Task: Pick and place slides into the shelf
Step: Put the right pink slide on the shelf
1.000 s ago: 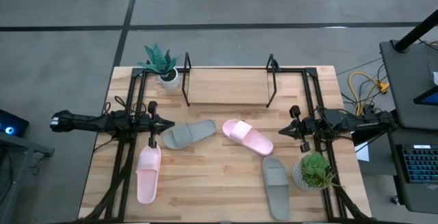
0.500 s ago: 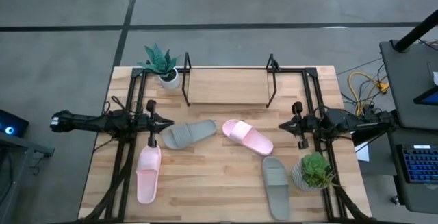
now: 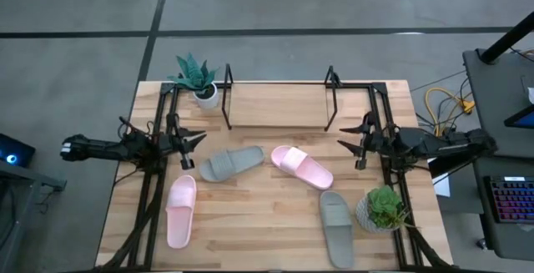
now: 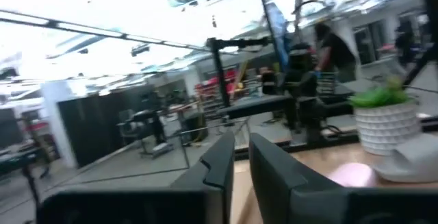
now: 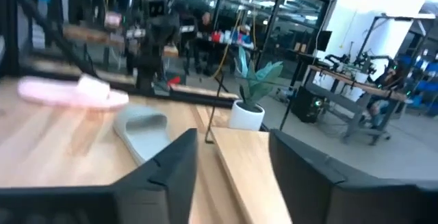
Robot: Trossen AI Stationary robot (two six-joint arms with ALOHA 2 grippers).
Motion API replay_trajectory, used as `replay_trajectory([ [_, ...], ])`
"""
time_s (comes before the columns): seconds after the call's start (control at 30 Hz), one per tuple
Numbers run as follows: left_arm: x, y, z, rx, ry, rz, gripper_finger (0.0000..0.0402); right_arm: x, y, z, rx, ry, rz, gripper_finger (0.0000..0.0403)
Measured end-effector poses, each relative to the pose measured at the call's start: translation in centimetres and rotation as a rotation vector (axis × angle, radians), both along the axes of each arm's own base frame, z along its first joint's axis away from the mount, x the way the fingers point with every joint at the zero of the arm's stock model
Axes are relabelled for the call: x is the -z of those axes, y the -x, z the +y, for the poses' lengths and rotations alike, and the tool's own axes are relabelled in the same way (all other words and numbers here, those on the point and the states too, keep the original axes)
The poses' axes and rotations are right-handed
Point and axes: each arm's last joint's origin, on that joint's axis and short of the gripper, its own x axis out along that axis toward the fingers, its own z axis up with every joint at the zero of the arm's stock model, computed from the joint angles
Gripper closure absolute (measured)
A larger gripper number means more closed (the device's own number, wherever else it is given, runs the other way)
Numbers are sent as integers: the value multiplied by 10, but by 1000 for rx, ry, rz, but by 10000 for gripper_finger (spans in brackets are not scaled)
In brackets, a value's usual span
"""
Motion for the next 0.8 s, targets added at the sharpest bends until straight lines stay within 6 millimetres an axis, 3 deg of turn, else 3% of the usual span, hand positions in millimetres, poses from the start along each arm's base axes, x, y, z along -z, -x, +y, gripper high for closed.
replay_trajectory([
  [0.13,-5,-2,0,15,63,-10,300,-17,-14,2,-3,108,79,192],
  [0.3,-8,-4,0,46,190,-32,246,-31,-36,5,-25,175,272,189],
  [0.5,-11,-7,-1,52,206,-64,235,-35,-70,9,-37,171,533,198],
  [0.8,-11,-9,-1,54,209,-76,235,-30,-100,16,-145,130,669,221],
])
